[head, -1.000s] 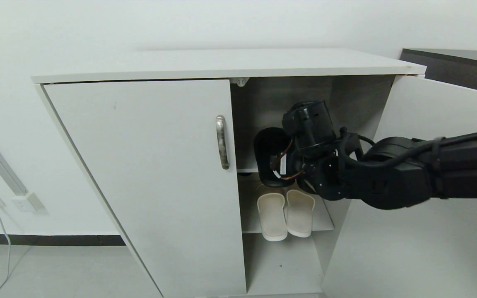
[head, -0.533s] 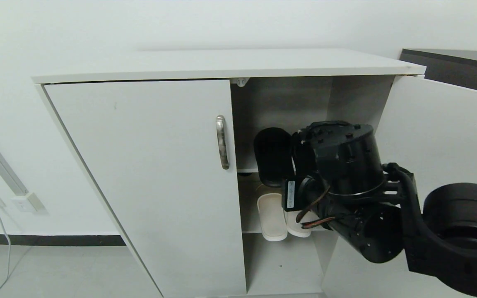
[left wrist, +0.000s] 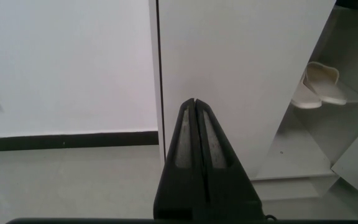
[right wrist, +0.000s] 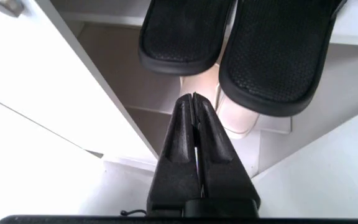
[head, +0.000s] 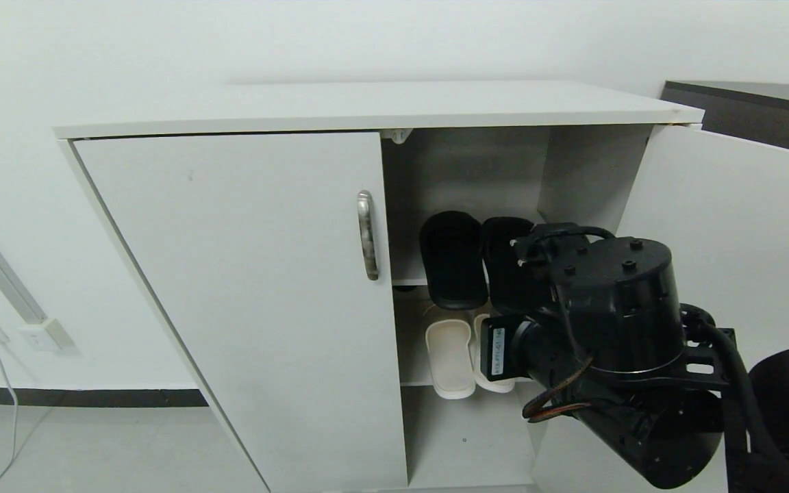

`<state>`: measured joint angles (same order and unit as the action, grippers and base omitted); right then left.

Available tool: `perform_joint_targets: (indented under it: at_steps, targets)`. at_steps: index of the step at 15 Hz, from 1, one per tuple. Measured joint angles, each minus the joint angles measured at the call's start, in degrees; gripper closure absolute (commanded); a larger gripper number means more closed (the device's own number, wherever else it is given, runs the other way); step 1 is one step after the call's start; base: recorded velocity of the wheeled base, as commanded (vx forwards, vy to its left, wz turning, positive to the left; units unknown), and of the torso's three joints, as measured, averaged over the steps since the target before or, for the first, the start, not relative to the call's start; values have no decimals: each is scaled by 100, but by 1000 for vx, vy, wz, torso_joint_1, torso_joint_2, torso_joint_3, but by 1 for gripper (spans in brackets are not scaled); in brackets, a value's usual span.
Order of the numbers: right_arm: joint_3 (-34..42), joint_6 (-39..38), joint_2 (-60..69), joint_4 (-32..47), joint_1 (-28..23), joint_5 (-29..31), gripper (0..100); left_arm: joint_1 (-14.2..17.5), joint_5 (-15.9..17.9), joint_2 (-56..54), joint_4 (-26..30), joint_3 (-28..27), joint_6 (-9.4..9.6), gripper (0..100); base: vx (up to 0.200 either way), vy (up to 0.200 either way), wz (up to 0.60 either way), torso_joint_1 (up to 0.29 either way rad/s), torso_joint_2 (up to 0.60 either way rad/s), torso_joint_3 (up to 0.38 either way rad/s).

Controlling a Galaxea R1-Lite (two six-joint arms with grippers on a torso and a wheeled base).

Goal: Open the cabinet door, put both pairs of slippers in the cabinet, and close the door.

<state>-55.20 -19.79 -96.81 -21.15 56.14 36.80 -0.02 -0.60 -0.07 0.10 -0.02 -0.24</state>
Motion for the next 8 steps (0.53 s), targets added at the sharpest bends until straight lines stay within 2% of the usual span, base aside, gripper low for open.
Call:
perform_joint_targets:
  at_steps: [6,8]
  targets:
    - [57,-5,-13,-2,1,1,100,2,5,0,0,0,0,100,0,0,0,0,0,0]
    - [63,-6,-22,-6,0,1,100,2,6,0,-2,0,4,100,-200,0,0,12,5,5]
